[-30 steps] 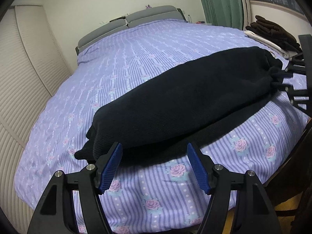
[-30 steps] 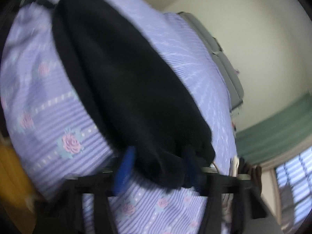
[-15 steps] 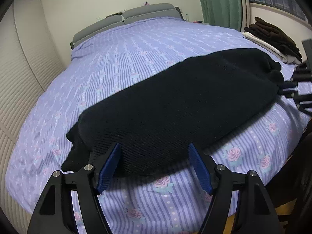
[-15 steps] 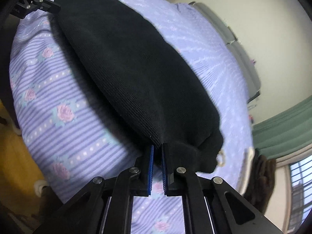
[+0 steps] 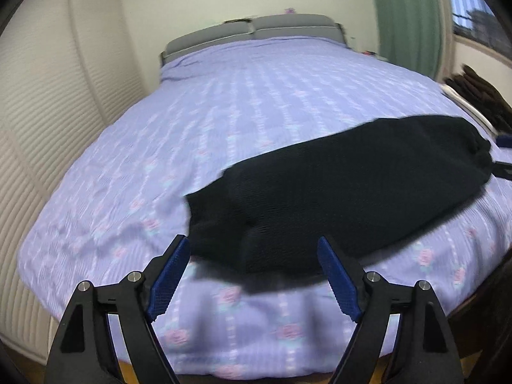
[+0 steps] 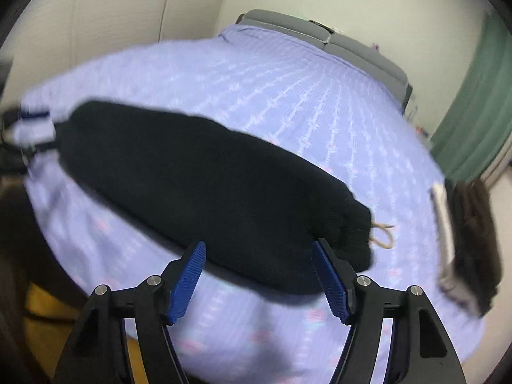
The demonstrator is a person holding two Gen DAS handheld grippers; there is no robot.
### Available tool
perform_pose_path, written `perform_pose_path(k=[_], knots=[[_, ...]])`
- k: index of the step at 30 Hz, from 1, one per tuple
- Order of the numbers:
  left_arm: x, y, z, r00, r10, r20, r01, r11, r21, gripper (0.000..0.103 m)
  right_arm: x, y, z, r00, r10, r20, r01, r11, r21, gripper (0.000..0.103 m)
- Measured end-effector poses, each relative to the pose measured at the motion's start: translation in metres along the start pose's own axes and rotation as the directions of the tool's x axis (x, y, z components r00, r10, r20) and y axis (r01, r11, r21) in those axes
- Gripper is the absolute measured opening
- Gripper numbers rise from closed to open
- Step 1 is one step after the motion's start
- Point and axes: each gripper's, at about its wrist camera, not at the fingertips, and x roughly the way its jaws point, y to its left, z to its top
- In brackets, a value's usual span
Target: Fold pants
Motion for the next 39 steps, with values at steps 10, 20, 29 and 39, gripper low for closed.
perform_pose_path(k=[10,20,29,39], knots=[[0.053,0.097,-0.028,0.932,-0.352,-0.086,0.267,0.828,-0.492,0.082,0.005,0.084,0.041,0.992,0.096,0.088,-0.104,0.990,0.100,0.069],[0.079,0.102,-0.018,0.887,-0.461,0.005,0.370,0.705,-0.605,0.082,-0.007,0.094,0.053,0.987,0.108,0.115,-0.123,0.984,0.129,0.069],[0.101,0.096,-0.012,0.921,-0.389,0.030,0.309,0.681,-0.664,0.066,-0.007,0.085,0.054,0.991,0.068,0.113,-0.087,0.982,0.165,0.069],[0.082,0.086,0.008,0.941,-0.336,0.051,0.289,0.715,-0.637,0.028,0.009,0.061,0.040,0.997,0.064,0.049,-0.077,0.934,0.349,0.069]])
